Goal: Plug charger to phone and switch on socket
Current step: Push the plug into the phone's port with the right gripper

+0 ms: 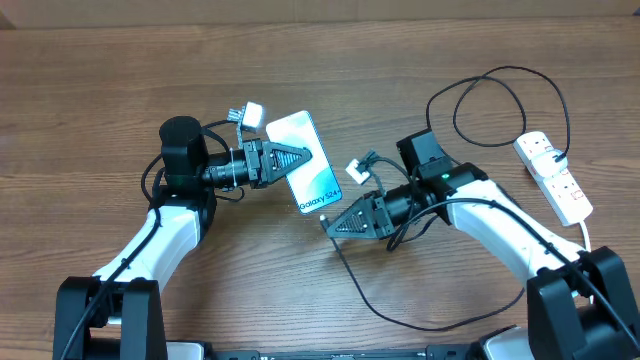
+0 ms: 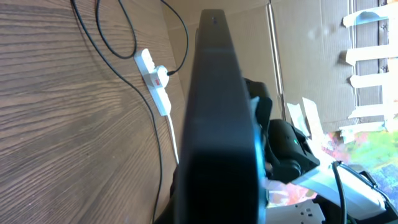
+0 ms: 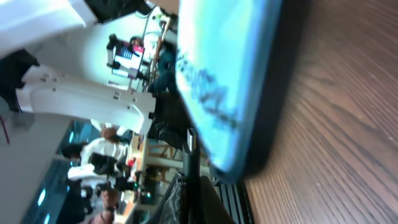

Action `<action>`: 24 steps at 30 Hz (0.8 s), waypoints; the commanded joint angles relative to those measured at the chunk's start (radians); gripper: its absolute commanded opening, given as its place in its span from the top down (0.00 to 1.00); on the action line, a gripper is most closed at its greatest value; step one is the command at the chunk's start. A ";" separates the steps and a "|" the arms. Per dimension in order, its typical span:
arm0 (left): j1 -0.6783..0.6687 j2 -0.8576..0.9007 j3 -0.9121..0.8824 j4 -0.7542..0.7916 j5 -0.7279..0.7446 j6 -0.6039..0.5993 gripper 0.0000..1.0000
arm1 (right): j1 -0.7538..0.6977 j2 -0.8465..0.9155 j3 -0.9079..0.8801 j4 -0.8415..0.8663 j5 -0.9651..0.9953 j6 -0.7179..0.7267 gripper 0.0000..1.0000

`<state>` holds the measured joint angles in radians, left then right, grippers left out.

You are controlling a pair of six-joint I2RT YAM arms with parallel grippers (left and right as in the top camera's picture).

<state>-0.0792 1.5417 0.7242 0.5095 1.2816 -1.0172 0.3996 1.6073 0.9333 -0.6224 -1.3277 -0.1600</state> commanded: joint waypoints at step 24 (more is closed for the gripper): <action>0.022 -0.010 0.010 -0.019 0.111 0.053 0.96 | 0.009 -0.014 0.025 0.076 0.069 0.060 0.96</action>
<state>-0.0761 1.5417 0.7242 0.4854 1.3441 -0.9913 0.4129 1.6073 0.9333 -0.5568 -1.2854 -0.1276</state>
